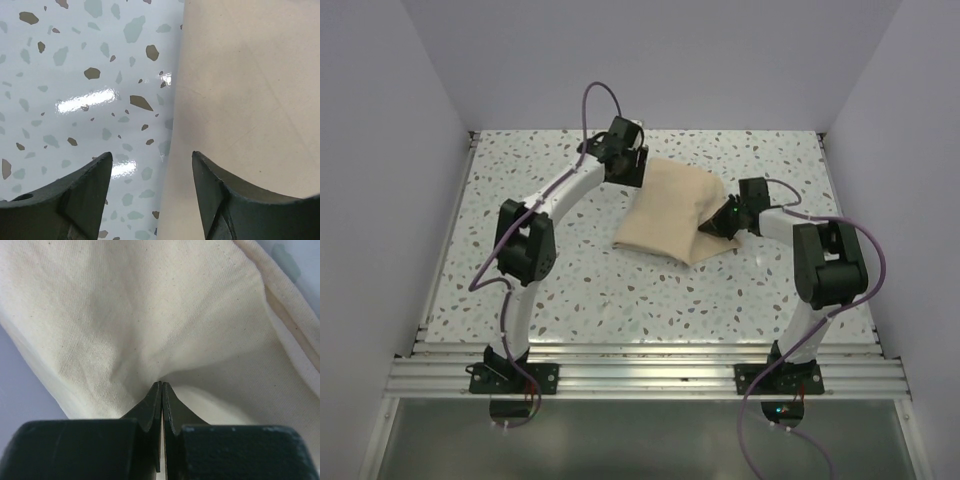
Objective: Prepare the surgical pack
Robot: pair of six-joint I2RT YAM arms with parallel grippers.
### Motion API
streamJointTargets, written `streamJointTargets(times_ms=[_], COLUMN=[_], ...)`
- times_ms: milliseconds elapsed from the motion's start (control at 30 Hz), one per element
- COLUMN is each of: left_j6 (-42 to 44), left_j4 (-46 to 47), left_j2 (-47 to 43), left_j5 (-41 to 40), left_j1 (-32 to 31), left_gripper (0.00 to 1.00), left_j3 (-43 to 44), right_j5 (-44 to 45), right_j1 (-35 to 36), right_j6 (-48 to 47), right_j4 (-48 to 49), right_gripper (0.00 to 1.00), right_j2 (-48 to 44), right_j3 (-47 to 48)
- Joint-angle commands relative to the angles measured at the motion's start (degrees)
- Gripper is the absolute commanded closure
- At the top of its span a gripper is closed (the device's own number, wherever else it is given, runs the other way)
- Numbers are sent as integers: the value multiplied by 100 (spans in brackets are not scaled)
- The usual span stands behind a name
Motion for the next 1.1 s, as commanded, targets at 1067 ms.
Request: streamJointTargets(times_ms=[1067], left_j6=[-1020], left_j4=[141], left_j2=[814], left_j5=[606], left_j1=[-1758], left_gripper=[33], left_j3=[1573], right_j5=[-316], right_j1=[-179], right_j6=[-378], right_j4=[69], right_gripper=[100], right_j2=[814], right_j3=[863])
